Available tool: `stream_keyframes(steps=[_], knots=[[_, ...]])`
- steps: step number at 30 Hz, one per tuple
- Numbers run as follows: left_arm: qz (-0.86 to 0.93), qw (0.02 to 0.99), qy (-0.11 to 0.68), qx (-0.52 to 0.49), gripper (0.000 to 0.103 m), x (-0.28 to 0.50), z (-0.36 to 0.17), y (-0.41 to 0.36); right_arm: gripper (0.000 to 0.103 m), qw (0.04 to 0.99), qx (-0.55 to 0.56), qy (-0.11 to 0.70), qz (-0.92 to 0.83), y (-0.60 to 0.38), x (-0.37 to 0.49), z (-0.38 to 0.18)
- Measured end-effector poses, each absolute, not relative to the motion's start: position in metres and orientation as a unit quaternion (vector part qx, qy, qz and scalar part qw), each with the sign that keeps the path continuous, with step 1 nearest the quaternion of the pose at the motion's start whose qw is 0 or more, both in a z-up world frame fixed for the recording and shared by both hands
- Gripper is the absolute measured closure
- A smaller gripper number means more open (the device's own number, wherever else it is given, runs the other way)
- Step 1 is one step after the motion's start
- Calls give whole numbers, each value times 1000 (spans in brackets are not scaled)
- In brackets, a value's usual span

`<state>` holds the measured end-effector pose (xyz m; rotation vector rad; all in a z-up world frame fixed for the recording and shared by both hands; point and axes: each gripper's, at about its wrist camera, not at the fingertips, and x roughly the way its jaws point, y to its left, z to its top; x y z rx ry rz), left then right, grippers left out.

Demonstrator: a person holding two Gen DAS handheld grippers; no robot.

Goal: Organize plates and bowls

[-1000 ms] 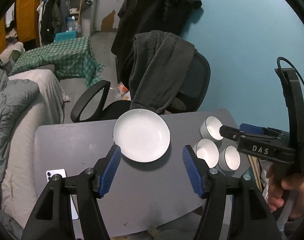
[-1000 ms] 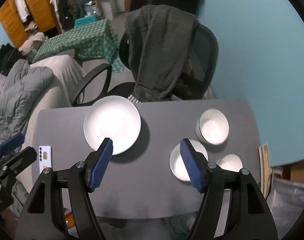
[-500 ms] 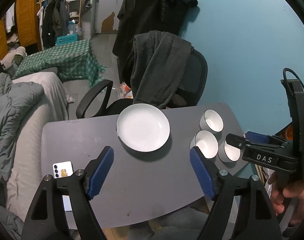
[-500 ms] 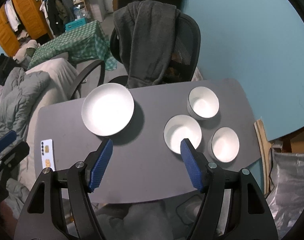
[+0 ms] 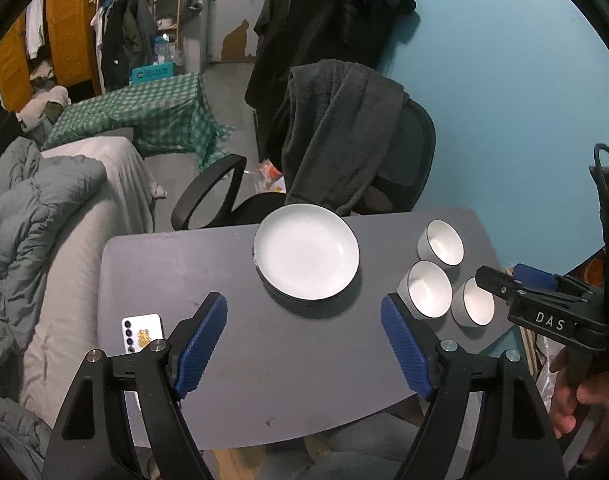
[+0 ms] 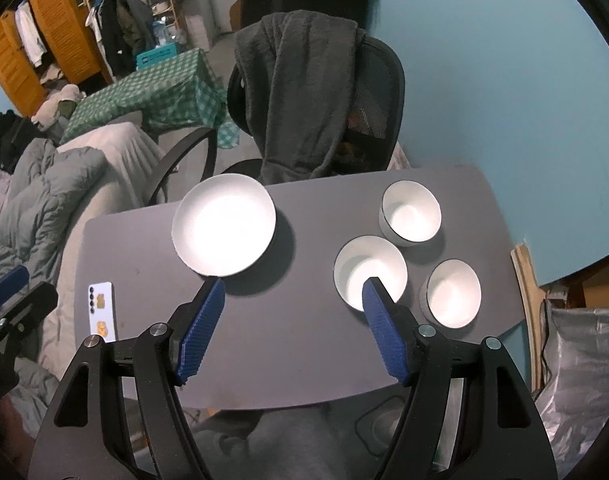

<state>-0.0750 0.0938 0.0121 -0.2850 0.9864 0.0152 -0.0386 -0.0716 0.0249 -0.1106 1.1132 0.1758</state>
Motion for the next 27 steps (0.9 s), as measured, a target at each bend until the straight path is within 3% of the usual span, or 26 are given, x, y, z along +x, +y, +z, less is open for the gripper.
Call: stream_keyframes(steps=[27], knots=[[-120, 846, 507, -114, 22, -14, -2, 3, 32, 846, 3, 532, -30, -175, -43, 27]])
